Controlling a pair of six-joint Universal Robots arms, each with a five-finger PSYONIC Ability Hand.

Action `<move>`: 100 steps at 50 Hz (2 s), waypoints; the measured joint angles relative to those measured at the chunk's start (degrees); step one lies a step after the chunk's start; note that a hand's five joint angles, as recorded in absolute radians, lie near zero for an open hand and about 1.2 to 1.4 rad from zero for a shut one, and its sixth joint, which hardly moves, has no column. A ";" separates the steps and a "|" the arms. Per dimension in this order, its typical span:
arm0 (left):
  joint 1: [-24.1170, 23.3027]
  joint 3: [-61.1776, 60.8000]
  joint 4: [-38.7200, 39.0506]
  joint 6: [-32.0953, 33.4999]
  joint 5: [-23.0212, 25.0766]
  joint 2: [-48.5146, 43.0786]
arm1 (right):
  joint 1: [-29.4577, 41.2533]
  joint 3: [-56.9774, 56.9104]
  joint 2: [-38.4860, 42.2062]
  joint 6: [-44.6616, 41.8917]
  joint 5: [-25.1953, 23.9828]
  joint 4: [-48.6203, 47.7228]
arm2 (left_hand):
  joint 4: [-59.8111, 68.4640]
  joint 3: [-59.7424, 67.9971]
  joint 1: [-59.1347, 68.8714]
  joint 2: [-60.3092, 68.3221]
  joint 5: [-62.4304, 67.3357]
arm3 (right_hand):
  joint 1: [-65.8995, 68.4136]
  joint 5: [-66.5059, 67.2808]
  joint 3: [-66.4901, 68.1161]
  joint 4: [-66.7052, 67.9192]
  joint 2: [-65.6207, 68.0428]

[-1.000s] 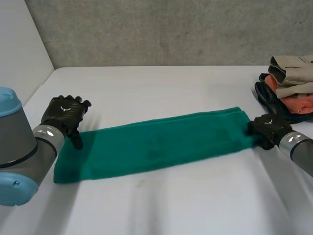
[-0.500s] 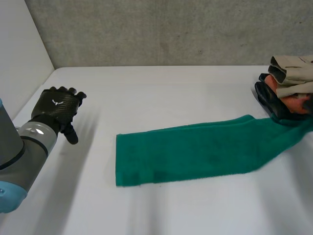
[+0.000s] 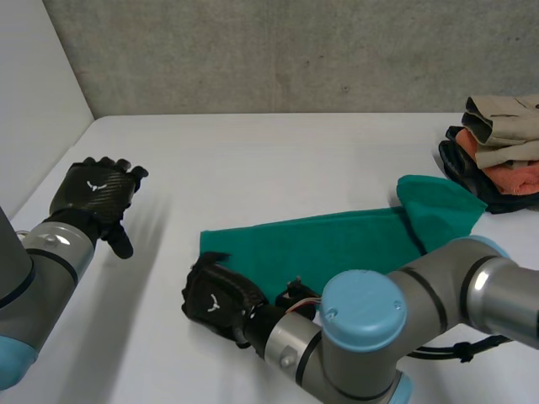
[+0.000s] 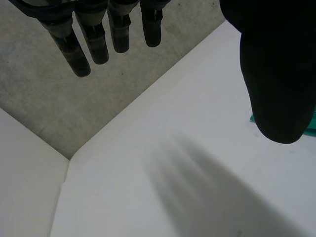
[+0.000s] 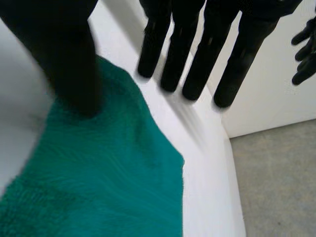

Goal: Fold the laundry.

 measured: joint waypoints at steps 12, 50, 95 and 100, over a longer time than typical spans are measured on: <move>-1.97 0.35 0.37 0.01 0.00 -0.22 | -15.22 0.36 -12.77 26.42 21.78 3.94 | 0.00 0.00 0.00 0.00 0.00 | -25.48 -33.79 -32.80 -32.53 -30.58; -3.88 -0.50 1.80 0.10 -0.08 0.38 | -28.58 -13.13 -5.77 45.77 9.82 9.30 | 0.00 0.00 0.00 0.00 0.00 | 21.50 17.15 20.02 20.48 22.05; -23.47 22.94 7.29 -9.29 -1.78 -27.92 | -24.82 13.92 -15.51 35.09 9.81 10.75 | 0.00 0.00 0.00 0.00 0.00 | -21.58 -27.56 -27.69 -28.13 -25.79; -21.66 25.60 7.03 -8.30 -5.95 -31.67 | -24.36 14.57 -14.02 33.54 10.69 8.73 | 0.00 0.00 0.11 0.00 0.00 | -18.00 -23.74 -24.39 -24.55 -23.63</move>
